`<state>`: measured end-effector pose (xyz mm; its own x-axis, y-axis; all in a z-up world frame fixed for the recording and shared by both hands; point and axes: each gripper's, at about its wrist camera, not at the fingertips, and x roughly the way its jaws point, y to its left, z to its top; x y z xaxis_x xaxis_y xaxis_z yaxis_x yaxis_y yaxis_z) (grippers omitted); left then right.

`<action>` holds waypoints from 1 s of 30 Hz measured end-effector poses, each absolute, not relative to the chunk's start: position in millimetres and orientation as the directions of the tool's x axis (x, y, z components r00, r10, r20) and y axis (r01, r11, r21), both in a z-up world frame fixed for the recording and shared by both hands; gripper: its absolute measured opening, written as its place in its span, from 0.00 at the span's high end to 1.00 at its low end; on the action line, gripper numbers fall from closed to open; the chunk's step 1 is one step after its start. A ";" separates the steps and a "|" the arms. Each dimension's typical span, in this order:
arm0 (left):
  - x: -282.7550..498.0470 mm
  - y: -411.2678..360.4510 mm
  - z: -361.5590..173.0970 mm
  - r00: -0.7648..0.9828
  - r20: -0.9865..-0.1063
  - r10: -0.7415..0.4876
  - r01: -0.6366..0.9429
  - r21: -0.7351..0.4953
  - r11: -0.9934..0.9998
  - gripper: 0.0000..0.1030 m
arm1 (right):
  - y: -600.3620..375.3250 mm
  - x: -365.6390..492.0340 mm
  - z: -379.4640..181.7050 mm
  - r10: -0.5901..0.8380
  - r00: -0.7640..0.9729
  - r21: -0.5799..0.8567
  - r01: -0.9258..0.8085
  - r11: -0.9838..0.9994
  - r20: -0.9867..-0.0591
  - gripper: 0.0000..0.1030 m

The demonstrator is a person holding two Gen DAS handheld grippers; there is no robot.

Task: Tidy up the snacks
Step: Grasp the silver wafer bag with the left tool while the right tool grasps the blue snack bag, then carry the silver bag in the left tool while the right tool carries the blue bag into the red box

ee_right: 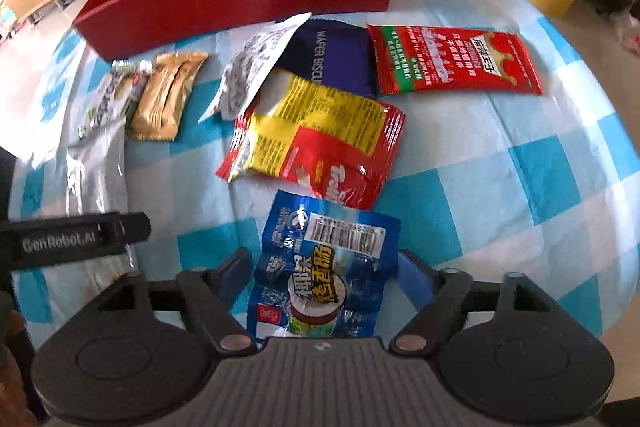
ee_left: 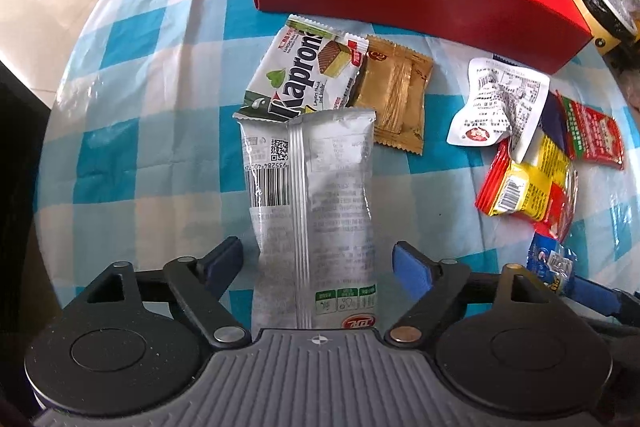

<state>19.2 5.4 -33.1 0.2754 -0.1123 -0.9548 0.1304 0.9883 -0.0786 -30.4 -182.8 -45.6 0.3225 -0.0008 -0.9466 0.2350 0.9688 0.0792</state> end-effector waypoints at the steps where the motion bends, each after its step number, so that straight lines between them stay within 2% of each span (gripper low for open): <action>1: 19.0 5.9 -32.9 0.278 -0.954 -0.110 0.134 -0.075 0.988 0.16 | -178.8 -31.0 -49.7 -0.024 0.313 0.048 0.220 0.974 -0.949 0.07; 2: 18.9 6.1 -32.6 0.279 -0.954 -0.109 0.137 -0.072 0.988 0.16 | -176.7 -31.1 -54.3 -0.037 0.299 0.029 0.212 0.977 -0.954 0.03; 7: 17.2 6.4 -33.0 0.291 -0.951 -0.099 0.159 -0.054 0.986 0.16 | -180.0 -34.8 -55.4 -0.017 0.311 0.054 0.216 0.975 -0.950 0.04; 8: 14.9 5.8 -33.4 0.298 -0.950 -0.096 0.165 -0.047 0.985 0.15 | -183.3 -36.4 -54.0 -0.005 0.316 0.068 0.221 0.973 -0.949 0.07; 10: 12.1 3.6 -35.1 0.304 -0.948 -0.089 0.183 -0.034 0.983 0.13 | -187.5 -40.6 -50.0 -0.018 0.328 0.061 0.227 0.972 -0.944 0.25; 14: 6.3 5.1 -36.2 0.287 -0.955 -0.078 0.174 -0.028 0.984 0.13 | -188.6 -52.3 -45.6 -0.022 0.354 0.053 0.200 0.978 -0.935 0.35; 15: 4.8 7.1 -35.6 0.289 -0.954 -0.080 0.165 -0.033 0.986 0.16 | -187.5 -54.3 -45.4 -0.023 0.359 0.050 0.194 0.980 -0.933 0.37; 16: 4.9 8.9 -34.5 0.291 -0.953 -0.081 0.156 -0.036 0.987 0.17 | -187.0 -57.5 -44.8 -0.019 0.363 0.054 0.191 0.980 -0.931 0.38; 18: 5.2 13.1 -32.6 0.294 -0.953 -0.077 0.128 -0.040 0.991 0.28 | -188.0 -61.2 -40.6 -0.002 0.380 0.076 0.191 0.979 -0.925 0.38; 21: 7.5 19.7 -29.5 0.296 -0.951 -0.084 0.093 -0.059 0.994 0.36 | -191.2 -65.1 -33.2 -0.008 0.408 0.074 0.186 0.980 -0.913 0.38; 27: 6.4 27.0 -25.8 0.290 -0.951 -0.109 0.058 -0.096 0.994 0.44 | -195.7 -67.4 -20.9 0.016 0.450 0.111 0.183 0.977 -0.893 0.38; 30: 4.8 27.2 -22.0 0.292 -0.948 -0.127 0.058 -0.115 0.992 0.46 | -196.3 -69.4 -12.3 0.027 0.477 0.128 0.180 0.975 -0.879 0.38</action>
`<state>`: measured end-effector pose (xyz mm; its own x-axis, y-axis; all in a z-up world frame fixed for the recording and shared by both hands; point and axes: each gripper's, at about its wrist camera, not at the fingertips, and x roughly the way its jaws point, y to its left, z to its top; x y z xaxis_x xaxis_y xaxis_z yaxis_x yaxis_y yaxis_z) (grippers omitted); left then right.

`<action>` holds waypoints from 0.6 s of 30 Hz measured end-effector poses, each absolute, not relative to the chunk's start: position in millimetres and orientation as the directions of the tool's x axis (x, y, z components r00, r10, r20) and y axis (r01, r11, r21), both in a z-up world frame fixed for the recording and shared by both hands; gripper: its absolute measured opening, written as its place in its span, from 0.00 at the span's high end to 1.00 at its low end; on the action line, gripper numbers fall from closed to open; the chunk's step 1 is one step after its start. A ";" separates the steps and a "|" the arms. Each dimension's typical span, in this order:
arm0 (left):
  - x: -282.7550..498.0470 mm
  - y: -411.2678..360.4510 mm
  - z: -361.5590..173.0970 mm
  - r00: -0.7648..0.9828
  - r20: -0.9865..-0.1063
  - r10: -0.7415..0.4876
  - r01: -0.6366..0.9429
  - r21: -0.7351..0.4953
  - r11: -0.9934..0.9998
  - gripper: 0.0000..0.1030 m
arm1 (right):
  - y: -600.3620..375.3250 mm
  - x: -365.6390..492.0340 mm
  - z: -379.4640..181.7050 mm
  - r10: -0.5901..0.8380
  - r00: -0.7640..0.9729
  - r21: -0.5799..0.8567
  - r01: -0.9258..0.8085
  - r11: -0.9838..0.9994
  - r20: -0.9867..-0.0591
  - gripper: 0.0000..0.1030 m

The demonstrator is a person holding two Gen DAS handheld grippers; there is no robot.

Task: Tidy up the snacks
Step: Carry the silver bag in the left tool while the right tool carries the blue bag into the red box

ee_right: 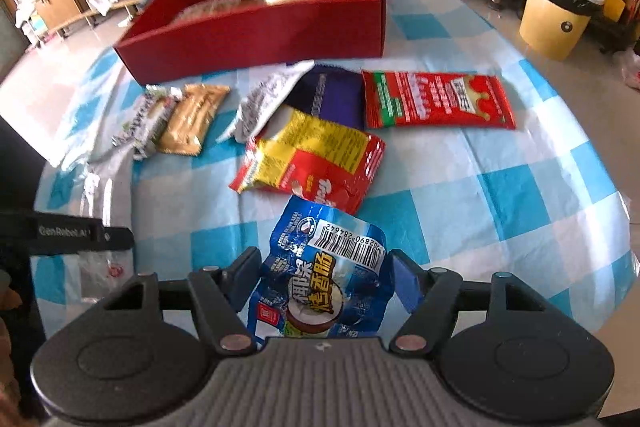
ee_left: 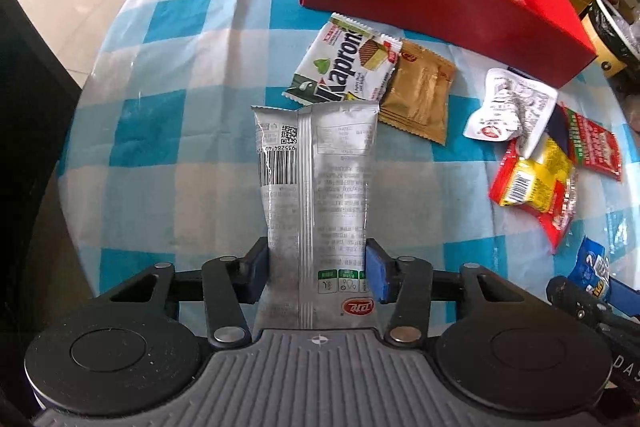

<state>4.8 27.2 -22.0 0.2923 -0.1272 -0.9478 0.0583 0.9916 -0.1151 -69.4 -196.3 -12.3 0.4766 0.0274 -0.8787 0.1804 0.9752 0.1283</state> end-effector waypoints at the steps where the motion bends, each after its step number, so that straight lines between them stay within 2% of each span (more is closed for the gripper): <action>1: 3.5 27.0 -19.1 0.300 -0.945 -0.131 0.060 -0.118 0.991 0.46 | -196.0 -70.2 -8.8 0.032 0.487 0.135 0.178 0.975 -0.873 0.38; 12: 5.5 11.5 6.5 0.367 -0.918 -0.152 0.107 -0.121 0.987 0.46 | -199.3 -53.9 10.6 0.037 0.540 0.156 0.176 0.972 -0.841 0.38; 18: 17.1 5.8 13.2 0.363 -0.906 -0.218 0.100 -0.195 0.976 0.46 | -201.7 -33.9 20.6 0.031 0.556 0.138 0.151 0.979 -0.831 0.38</action>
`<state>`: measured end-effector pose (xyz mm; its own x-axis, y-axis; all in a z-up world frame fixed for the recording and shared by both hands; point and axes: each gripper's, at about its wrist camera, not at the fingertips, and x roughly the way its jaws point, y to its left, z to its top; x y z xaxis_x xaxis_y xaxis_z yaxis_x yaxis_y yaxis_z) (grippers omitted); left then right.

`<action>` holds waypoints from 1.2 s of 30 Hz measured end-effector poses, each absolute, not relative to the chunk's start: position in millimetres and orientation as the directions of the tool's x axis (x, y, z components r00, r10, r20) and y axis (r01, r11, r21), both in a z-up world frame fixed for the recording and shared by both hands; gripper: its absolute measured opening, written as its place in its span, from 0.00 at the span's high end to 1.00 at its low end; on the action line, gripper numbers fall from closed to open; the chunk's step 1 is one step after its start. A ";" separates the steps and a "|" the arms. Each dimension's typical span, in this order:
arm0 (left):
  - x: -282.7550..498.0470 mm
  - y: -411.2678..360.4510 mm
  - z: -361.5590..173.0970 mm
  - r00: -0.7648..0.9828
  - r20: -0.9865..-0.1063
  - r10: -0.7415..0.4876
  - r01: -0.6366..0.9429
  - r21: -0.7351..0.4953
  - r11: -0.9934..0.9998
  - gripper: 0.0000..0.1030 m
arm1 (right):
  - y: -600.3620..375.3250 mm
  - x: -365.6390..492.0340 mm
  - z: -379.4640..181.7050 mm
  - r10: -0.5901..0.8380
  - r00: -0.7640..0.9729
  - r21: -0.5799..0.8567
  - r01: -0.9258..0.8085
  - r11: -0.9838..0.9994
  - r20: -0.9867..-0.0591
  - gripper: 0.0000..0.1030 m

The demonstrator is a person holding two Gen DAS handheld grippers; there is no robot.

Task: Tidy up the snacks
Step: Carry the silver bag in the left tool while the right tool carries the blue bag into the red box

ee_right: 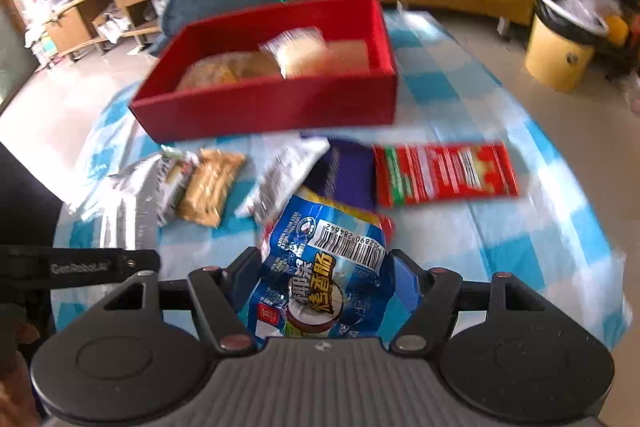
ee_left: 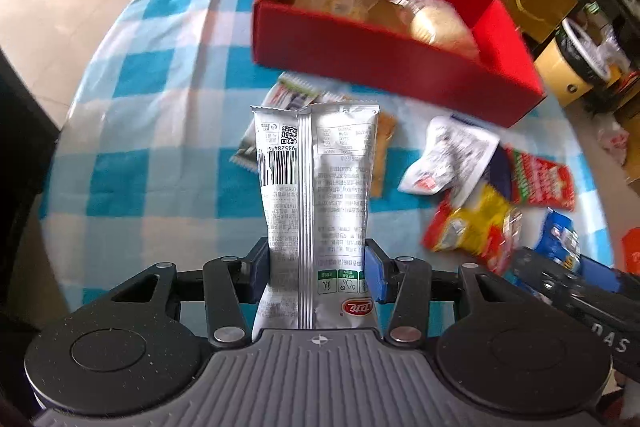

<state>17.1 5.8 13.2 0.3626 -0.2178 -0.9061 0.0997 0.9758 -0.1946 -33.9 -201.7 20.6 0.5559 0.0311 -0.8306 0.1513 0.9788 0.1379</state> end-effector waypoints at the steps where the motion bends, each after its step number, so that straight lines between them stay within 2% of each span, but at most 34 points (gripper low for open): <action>1: 18.3 2.4 17.0 0.372 -0.901 -0.221 0.105 -0.196 0.975 0.46 | -203.4 -30.2 21.7 0.029 0.566 0.136 0.147 0.980 -0.824 0.38; 6: 35.5 -16.9 33.0 0.420 -0.880 -0.220 0.144 -0.175 0.974 0.46 | -223.5 -6.5 24.9 0.064 0.574 0.201 0.179 0.963 -0.817 0.38; 19: 99.0 -36.1 45.4 0.469 -0.858 -0.209 0.121 -0.172 0.978 0.46 | -236.9 62.9 50.5 0.039 0.636 0.185 0.166 0.969 -0.771 0.38; 36: 155.7 -56.5 47.9 0.496 -0.853 -0.164 0.104 -0.129 0.986 0.46 | -248.2 125.9 51.3 0.038 0.646 0.180 0.156 0.971 -0.762 0.38</action>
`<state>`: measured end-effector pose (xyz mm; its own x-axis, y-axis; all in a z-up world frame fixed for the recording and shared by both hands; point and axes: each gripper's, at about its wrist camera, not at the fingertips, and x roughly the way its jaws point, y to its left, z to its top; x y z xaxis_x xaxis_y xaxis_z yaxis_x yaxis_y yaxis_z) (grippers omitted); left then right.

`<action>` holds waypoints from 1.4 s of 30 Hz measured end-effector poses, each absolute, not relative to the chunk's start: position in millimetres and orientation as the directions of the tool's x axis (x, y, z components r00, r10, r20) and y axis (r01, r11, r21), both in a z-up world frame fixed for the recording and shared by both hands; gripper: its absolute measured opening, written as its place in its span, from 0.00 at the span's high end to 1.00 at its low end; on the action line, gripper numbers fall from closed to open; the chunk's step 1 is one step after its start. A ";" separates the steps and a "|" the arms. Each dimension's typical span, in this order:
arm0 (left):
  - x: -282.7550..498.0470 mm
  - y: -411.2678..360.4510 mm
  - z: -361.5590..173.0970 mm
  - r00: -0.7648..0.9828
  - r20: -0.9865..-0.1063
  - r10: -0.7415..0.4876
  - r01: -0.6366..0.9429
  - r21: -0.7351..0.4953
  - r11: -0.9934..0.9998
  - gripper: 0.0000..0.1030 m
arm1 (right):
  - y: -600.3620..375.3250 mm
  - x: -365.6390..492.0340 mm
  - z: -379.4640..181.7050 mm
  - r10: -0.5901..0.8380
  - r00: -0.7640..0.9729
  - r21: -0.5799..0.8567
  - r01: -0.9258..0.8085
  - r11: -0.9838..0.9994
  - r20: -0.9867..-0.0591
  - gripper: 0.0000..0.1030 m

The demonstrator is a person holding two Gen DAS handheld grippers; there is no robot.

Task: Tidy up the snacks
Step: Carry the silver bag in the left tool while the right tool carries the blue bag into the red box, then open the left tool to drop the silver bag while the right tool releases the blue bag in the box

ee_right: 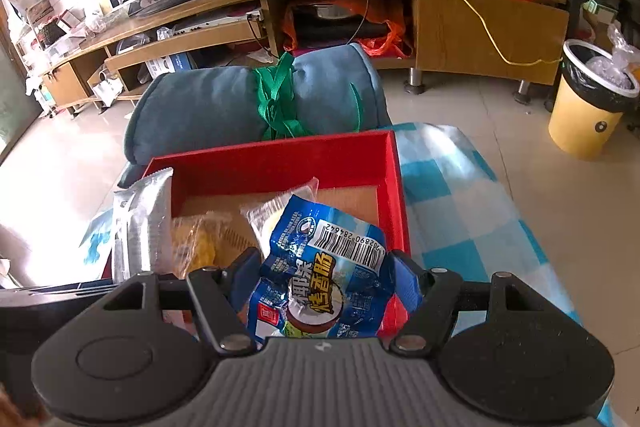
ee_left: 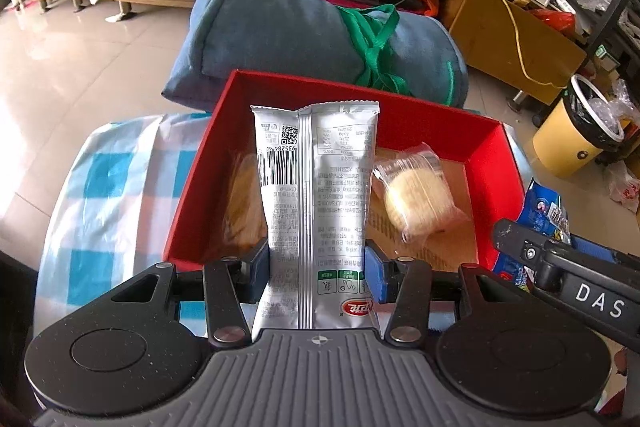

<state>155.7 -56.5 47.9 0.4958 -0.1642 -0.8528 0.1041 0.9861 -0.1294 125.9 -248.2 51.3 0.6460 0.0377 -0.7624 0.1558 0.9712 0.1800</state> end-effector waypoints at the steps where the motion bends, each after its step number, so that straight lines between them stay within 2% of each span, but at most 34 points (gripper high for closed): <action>1: 158.7 -56.6 46.9 0.495 -0.854 -0.160 0.101 -0.126 0.987 0.46 | -247.9 129.4 50.4 0.035 0.646 0.175 0.153 0.973 -0.763 0.38; 19: 187.4 -61.7 27.2 0.493 -0.865 -0.100 0.095 -0.061 0.994 0.47 | -243.2 180.2 12.5 0.018 0.583 0.123 0.142 0.982 -0.812 0.38; 31: 193.9 -68.0 22.4 0.501 -0.859 -0.103 0.104 -0.058 0.993 0.47 | -243.3 196.5 -1.7 0.009 0.556 0.103 0.139 0.985 -0.831 0.35; 38: 193.2 -70.9 24.5 0.507 -0.855 -0.109 0.116 -0.058 0.992 0.43 | -243.2 196.7 -1.8 0.000 0.558 0.097 0.144 0.985 -0.830 0.33; 42: 191.0 -73.7 29.5 0.530 -0.842 -0.099 0.124 -0.039 0.992 0.33 | -244.0 196.2 0.6 -0.010 0.568 0.091 0.149 0.985 -0.823 0.31</action>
